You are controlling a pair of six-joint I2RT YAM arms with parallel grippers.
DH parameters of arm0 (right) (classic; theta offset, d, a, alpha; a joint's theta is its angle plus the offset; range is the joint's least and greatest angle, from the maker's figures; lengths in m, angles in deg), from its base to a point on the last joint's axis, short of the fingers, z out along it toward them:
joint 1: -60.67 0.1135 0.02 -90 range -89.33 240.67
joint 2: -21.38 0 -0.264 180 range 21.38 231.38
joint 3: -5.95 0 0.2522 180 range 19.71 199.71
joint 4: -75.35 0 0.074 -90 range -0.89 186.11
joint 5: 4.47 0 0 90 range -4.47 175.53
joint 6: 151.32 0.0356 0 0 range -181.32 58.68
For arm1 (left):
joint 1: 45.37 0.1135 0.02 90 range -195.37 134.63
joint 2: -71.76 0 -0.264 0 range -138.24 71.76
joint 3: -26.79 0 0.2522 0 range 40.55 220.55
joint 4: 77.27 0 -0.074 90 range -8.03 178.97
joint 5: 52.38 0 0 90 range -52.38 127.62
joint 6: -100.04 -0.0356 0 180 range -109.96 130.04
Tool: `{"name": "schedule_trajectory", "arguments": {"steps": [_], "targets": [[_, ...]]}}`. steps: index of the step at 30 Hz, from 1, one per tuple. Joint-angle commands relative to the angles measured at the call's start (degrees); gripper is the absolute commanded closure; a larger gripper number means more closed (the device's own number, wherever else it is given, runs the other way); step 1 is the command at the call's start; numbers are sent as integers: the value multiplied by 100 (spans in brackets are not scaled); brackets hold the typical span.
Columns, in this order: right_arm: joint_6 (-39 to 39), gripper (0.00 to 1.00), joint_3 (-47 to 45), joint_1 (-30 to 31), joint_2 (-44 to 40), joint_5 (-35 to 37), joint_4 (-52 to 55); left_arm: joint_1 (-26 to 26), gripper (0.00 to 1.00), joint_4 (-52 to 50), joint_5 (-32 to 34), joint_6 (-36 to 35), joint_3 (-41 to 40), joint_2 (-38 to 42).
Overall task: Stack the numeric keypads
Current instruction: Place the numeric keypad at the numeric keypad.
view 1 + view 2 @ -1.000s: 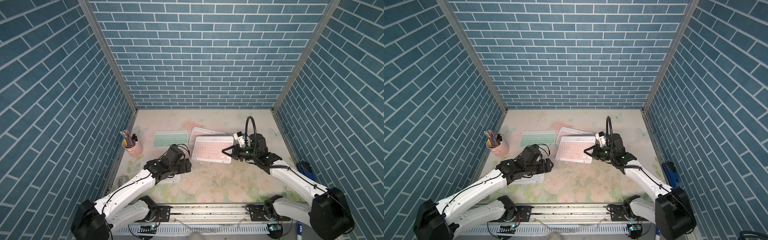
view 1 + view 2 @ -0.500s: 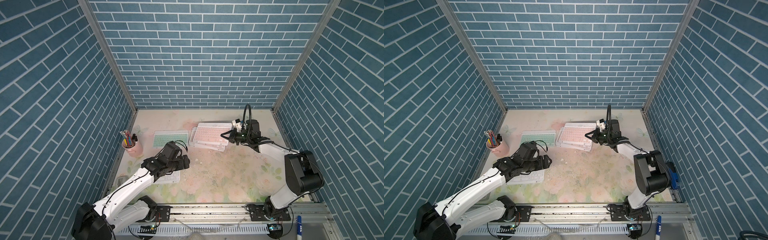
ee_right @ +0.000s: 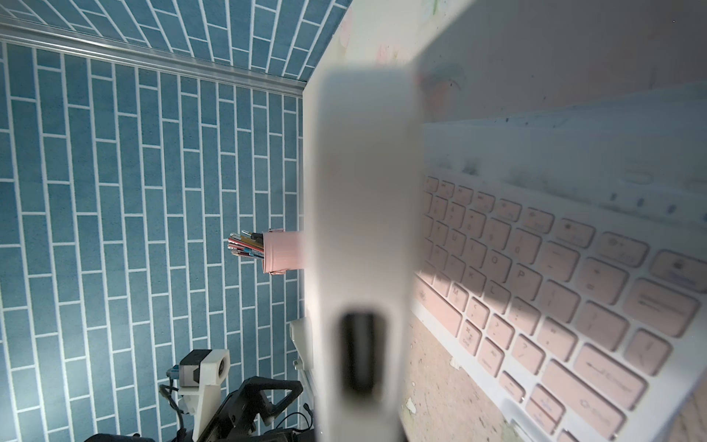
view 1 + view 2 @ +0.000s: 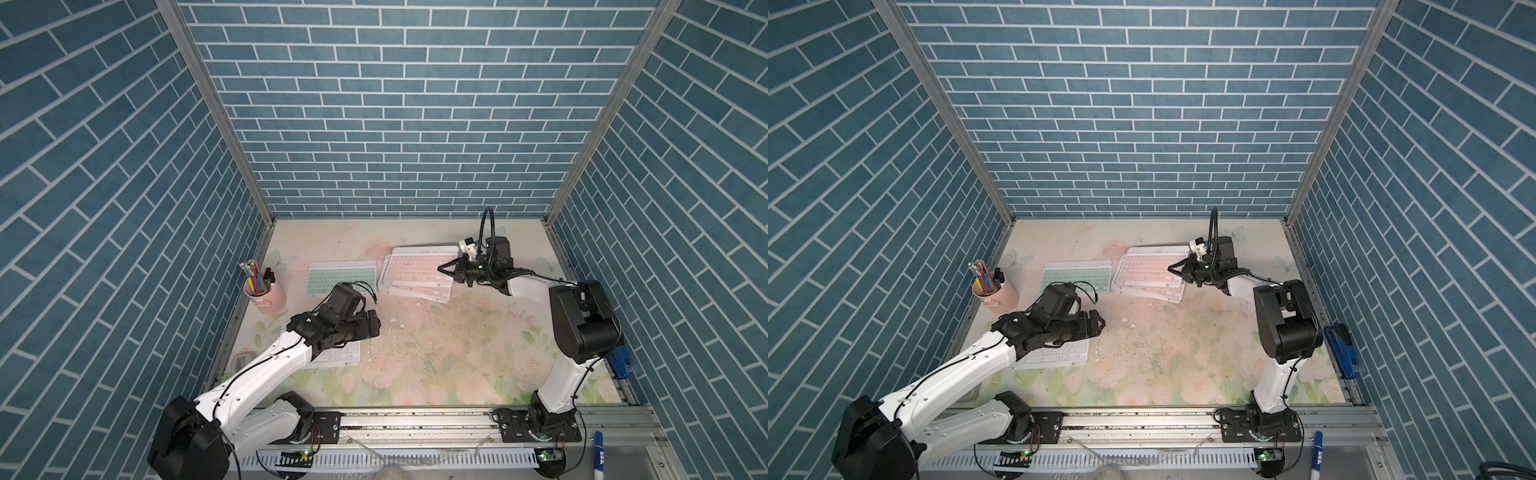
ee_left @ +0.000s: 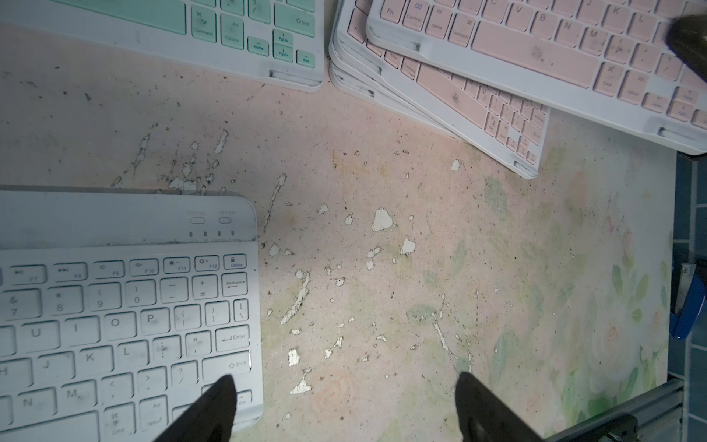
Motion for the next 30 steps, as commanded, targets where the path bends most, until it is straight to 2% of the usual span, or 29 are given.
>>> {"name": "schedule_trajectory", "arguments": {"steps": [1,12,18,25,30], "targets": [[59,100,194,-8,159,-386,-354,35,10,70,-33,-29,-52,-60],[38,100,350,-7,456,-394,-339,35,10,96,-38,-26,-65,-88],[-195,100,491,-8,556,-193,102,37,10,96,-41,-25,-78,-79],[-488,81,603,-8,593,-27,561,39,10,96,-41,-32,-101,-65],[-673,72,679,-8,593,103,909,47,10,121,-37,-24,-104,-51]]}}
